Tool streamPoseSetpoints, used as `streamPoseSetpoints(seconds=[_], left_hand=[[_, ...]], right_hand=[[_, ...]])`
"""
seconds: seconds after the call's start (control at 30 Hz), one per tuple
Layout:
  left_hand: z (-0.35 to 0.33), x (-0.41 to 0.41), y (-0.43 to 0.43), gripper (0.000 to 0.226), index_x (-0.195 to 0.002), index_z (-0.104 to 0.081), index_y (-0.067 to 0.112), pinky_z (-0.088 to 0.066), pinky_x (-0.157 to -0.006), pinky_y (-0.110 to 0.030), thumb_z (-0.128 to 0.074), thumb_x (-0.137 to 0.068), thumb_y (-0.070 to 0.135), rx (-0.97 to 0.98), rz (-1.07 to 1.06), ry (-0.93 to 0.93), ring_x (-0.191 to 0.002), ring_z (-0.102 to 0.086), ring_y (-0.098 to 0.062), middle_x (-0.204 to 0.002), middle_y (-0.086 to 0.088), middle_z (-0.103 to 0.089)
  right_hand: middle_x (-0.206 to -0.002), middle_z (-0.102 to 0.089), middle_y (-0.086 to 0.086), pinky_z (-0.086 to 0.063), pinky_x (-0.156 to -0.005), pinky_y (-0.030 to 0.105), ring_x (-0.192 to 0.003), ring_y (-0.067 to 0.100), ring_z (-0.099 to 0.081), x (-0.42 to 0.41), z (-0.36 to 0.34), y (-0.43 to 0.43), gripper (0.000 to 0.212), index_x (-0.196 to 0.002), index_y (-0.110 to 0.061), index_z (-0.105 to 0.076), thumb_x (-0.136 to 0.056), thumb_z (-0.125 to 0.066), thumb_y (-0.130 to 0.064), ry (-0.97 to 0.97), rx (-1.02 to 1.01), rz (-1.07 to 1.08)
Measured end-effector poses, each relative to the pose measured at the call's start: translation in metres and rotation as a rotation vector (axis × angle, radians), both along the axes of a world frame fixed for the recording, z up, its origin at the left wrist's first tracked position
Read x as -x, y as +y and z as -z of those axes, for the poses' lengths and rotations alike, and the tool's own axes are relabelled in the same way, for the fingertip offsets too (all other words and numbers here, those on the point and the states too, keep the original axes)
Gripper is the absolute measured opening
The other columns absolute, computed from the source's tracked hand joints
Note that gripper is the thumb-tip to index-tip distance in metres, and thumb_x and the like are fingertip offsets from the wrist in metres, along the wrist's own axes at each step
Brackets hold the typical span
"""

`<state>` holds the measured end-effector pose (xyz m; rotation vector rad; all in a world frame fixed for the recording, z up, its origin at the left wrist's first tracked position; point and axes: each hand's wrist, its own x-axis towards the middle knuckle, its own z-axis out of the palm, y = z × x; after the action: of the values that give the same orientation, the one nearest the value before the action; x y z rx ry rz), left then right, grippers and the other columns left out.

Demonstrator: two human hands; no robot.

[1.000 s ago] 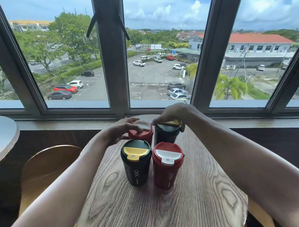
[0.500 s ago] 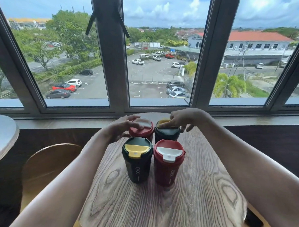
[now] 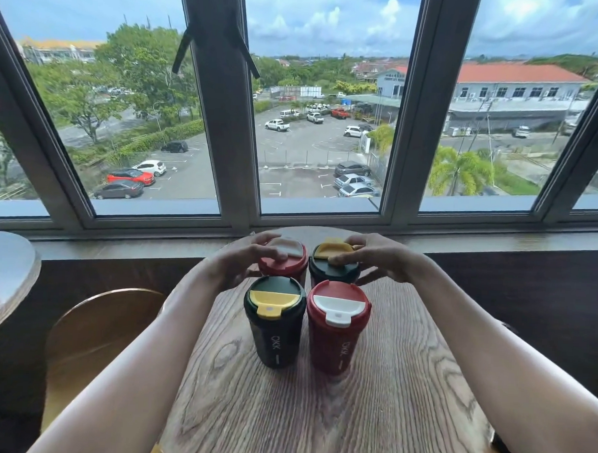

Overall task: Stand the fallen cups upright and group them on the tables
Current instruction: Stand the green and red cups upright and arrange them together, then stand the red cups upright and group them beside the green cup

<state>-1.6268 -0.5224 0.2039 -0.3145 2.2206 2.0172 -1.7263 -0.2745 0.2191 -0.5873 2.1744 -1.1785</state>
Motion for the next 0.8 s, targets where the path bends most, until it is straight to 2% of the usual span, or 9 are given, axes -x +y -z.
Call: streamPoseSetpoints(seconds=[0.17,0.23,0.33,0.43,0.53,0.6,0.67,0.7,0.8], left_hand=[[0.006,-0.003,0.002,0.053,-0.114,-0.06,0.032,-0.044,-0.088,-0.033,-0.073,-0.064,0.022,-0.012,-0.006,0.034,-0.104,-0.061,-0.019,-0.119,-0.004,-0.064],[0.009,-0.004,0.003,0.053,-0.116,-0.059,0.032,-0.044,-0.094,-0.035,-0.072,-0.065,0.023,-0.012,-0.025,0.067,-0.103,-0.061,-0.02,-0.116,-0.004,-0.064],[0.013,-0.007,0.003,0.054,-0.122,-0.06,0.029,-0.043,-0.104,-0.043,-0.072,-0.069,0.026,0.031,-0.018,0.112,-0.113,-0.062,-0.027,-0.123,-0.009,-0.064],[0.012,-0.01,0.007,0.056,-0.124,-0.06,0.025,-0.048,-0.098,-0.042,-0.072,-0.069,0.031,0.111,-0.078,0.137,-0.115,-0.063,-0.029,-0.122,-0.007,-0.067],[0.006,-0.018,0.012,0.057,-0.128,-0.059,0.024,-0.049,-0.092,-0.037,-0.07,-0.076,0.043,0.217,-0.153,0.174,-0.11,-0.063,-0.021,-0.124,-0.003,-0.065],[0.0,-0.024,0.014,0.042,-0.123,-0.063,0.015,-0.051,-0.081,-0.024,-0.069,-0.087,0.035,0.3,-0.255,0.259,-0.104,-0.062,-0.017,-0.117,-0.005,-0.066],[-0.006,-0.034,0.013,0.022,-0.109,-0.069,0.01,-0.047,-0.069,-0.012,-0.066,-0.091,0.022,0.469,-0.394,0.381,-0.095,-0.063,-0.016,-0.103,-0.004,-0.069],[-0.009,-0.039,0.011,0.015,-0.103,-0.07,0.012,-0.046,-0.067,-0.012,-0.065,-0.091,0.02,0.548,-0.45,0.421,-0.092,-0.064,-0.016,-0.098,-0.003,-0.07],[-0.018,-0.065,-0.001,0.01,-0.095,-0.072,0.015,-0.053,-0.07,-0.025,-0.063,-0.09,0.017,0.688,-0.53,0.452,-0.085,-0.067,-0.017,-0.088,0.0,-0.071]], right_hand=[[-0.111,-0.065,0.009,-0.054,-0.093,0.044,-0.101,0.024,-0.064,-0.009,0.007,0.003,0.037,-0.103,-0.022,-0.06,-0.078,-0.076,-0.045,0.06,-0.001,0.013],[-0.113,-0.064,0.008,-0.052,-0.093,0.044,-0.102,0.022,-0.063,-0.011,0.011,0.005,0.042,-0.107,-0.02,-0.059,-0.079,-0.074,-0.048,0.068,0.016,0.036],[-0.113,-0.063,0.005,-0.049,-0.092,0.042,-0.102,0.019,-0.06,-0.014,0.017,0.007,0.053,-0.117,-0.018,-0.056,-0.08,-0.071,-0.053,0.067,0.039,0.045],[-0.115,-0.06,0.001,-0.045,-0.084,0.031,-0.101,0.014,-0.057,-0.018,0.018,0.006,0.055,-0.125,-0.018,-0.054,-0.084,-0.067,-0.051,0.145,0.078,0.095],[-0.112,-0.065,0.004,-0.053,-0.084,0.033,-0.101,0.018,-0.062,-0.02,0.013,0.004,0.047,-0.121,-0.016,-0.06,-0.085,-0.069,-0.044,0.445,0.159,0.247],[-0.104,-0.068,0.002,-0.053,-0.073,0.025,-0.09,0.015,-0.065,-0.027,0.003,0.002,0.034,-0.115,-0.014,-0.065,-0.088,-0.068,-0.034,0.638,0.2,0.265],[-0.099,-0.071,0.002,-0.05,-0.069,0.02,-0.081,0.012,-0.065,-0.036,-0.009,-0.007,0.025,-0.11,-0.011,-0.067,-0.089,-0.067,-0.025,0.758,0.209,0.219],[-0.097,-0.072,0.003,-0.051,-0.07,0.022,-0.08,0.012,-0.066,-0.04,-0.015,-0.013,0.023,-0.108,-0.011,-0.068,-0.089,-0.067,-0.023,0.788,0.211,0.192],[-0.097,-0.073,0.006,-0.058,-0.078,0.034,-0.082,0.016,-0.068,-0.057,-0.033,-0.042,0.019,-0.105,-0.011,-0.07,-0.089,-0.066,-0.021,0.806,0.229,0.082]])
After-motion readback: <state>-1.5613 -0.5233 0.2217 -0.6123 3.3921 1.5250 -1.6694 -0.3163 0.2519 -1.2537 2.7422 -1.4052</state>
